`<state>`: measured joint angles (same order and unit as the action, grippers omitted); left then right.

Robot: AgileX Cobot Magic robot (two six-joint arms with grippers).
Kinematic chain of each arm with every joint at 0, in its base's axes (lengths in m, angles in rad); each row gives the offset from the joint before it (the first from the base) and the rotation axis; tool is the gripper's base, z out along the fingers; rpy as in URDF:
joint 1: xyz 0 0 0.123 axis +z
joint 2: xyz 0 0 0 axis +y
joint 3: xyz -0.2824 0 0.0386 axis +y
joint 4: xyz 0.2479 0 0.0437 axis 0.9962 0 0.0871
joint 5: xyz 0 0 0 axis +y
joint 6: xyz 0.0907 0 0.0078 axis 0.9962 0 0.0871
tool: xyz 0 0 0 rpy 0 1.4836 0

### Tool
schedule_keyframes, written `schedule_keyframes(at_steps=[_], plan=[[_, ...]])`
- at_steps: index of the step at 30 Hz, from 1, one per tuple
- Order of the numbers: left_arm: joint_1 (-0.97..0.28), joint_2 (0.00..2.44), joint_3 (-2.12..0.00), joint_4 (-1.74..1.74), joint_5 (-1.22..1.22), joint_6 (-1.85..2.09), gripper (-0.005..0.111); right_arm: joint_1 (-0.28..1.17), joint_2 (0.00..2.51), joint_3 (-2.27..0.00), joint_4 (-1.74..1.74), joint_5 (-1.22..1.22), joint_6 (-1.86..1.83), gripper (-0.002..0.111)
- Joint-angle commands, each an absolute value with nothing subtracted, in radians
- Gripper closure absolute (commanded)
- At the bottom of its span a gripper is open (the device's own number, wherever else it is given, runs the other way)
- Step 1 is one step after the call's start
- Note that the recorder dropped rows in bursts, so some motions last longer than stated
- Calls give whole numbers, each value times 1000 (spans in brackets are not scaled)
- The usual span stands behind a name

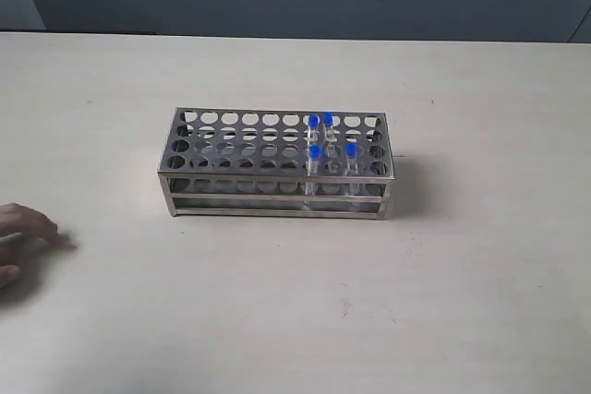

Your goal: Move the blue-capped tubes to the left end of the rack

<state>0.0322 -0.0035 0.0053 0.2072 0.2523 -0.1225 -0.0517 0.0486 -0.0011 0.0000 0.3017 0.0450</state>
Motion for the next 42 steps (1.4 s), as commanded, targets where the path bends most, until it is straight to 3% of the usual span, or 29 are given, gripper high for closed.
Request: schedule_keyframes(at_steps=[1,15,27,34,37,39,42], plan=[[28,0,0,202,246,-123,106,-58,45,0,-35,225,45,108],[28,0,0,202,246,-123,106,-58,45,0,33,139,45,108],[28,0,0,202,246,-123,106,-58,45,0,361,-499,420,108],[28,0,0,202,246,-123,106,-58,45,0,366,-324,596,108],[28,0,0,202,246,-123,106,-58,46,0,319,-375,630,109],[28,0,0,202,246,-123,106,-58,67,-66,165,-439,589,109],[28,0,0,202,246,-123,106,-58,202,-327,-100,-333,490,109]])
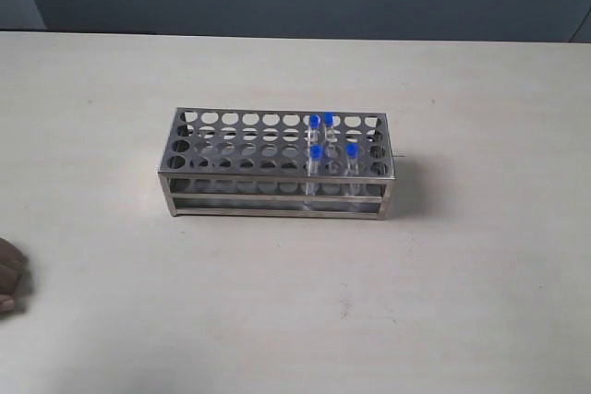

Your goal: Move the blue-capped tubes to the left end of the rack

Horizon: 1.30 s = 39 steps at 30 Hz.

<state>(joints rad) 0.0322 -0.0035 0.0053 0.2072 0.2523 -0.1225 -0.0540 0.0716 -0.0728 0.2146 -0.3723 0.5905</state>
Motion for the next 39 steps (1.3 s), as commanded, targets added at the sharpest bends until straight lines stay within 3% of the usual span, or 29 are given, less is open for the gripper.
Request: schedule_keyframes(at_steps=[1,4,6,9,12,14,21,25,29,39], plan=[[28,0,0,202,246,-123,106,-58,283,-432,-221,-296,483,109],[28,0,0,202,246,-123,106,-58,554,-719,-506,-245,563,109],[28,0,0,202,246,-123,106,-48,767,-920,-834,-256,822,109],[28,0,0,202,246,-123,106,64,1039,-935,-1459,-602,1386,109],[28,0,0,202,246,-123,106,218,1252,-828,-1428,-569,1293,109],[28,0,0,202,246,-123,106,327,1394,-744,-1210,-507,1068,109],[28,0,0,202,246,-123,106,363,1517,-710,-1308,-773,1073,108],[28,0,0,202,246,-123,106,363,1516,-714,-1324,-695,1024,83],[28,0,0,202,246,-123,106,363,1523,-723,-1305,-571,993,47],[28,0,0,202,246,-123,106,363,1694,-714,-1290,-604,982,43]])
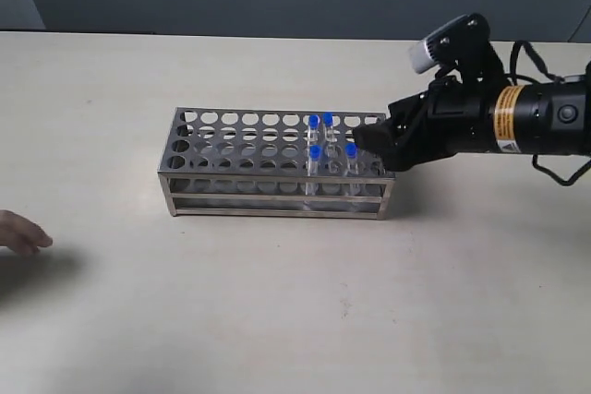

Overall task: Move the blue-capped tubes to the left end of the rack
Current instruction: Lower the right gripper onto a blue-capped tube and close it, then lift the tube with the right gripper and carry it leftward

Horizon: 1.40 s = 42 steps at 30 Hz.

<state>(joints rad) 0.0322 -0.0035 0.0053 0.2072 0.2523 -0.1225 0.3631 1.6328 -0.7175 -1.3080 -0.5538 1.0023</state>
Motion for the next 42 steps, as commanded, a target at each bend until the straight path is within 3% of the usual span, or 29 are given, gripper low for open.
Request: schedule_keyframes(at_steps=[1,25,28,35,42], plan=[[28,0,0,202,246,-123,106,363,1707,-714,-1287,-620,980,43],[28,0,0,202,246,-123,106,414,1851,-714,-983,-685,649,45],[28,0,0,202,246,-123,106,414,1852,-714,-960,-685,626,56],[28,0,0,202,246,-123,106,414,1859,-714,-960,-687,626,109],[28,0,0,202,246,-123,106,419,1830,-714,-963,-684,649,108]])
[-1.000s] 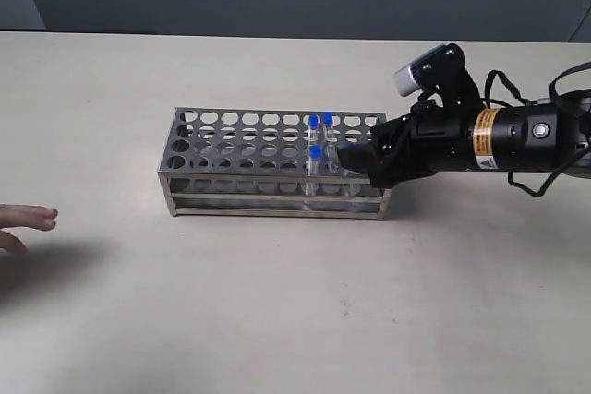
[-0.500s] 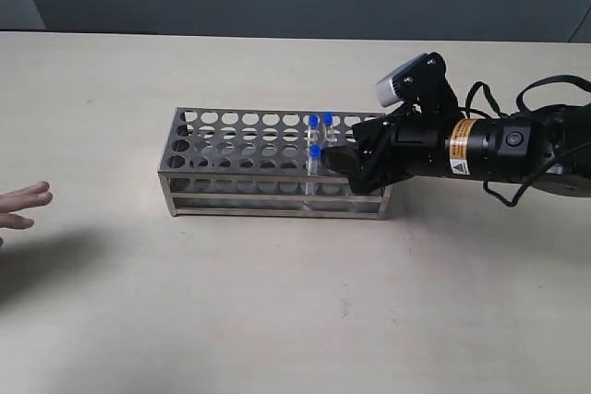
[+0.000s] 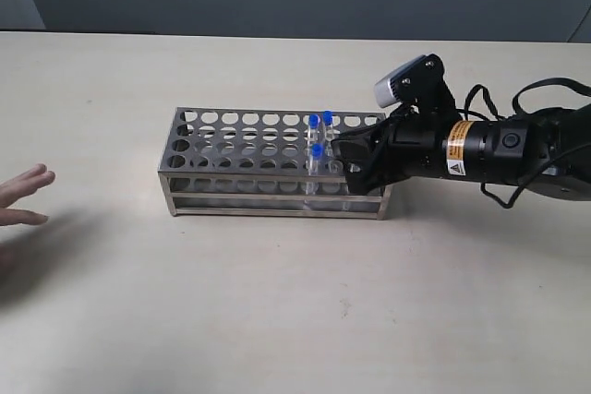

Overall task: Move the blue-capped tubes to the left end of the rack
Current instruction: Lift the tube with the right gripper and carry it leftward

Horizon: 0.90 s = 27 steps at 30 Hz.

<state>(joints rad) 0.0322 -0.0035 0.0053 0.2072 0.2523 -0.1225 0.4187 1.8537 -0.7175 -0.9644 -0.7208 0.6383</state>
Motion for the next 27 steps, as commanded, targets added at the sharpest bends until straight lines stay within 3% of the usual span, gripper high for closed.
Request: schedule_keyframes(at_steps=[1,14,27], plan=[[28,0,0,202,246,-123,106,419,1815,-714,-967,-682,651,108],[28,0,0,202,246,-123,106,490,1561,-833,-980,-632,667,108],[28,0,0,202,246,-123,106,774,1869,-1263,-975,-432,681,108]])
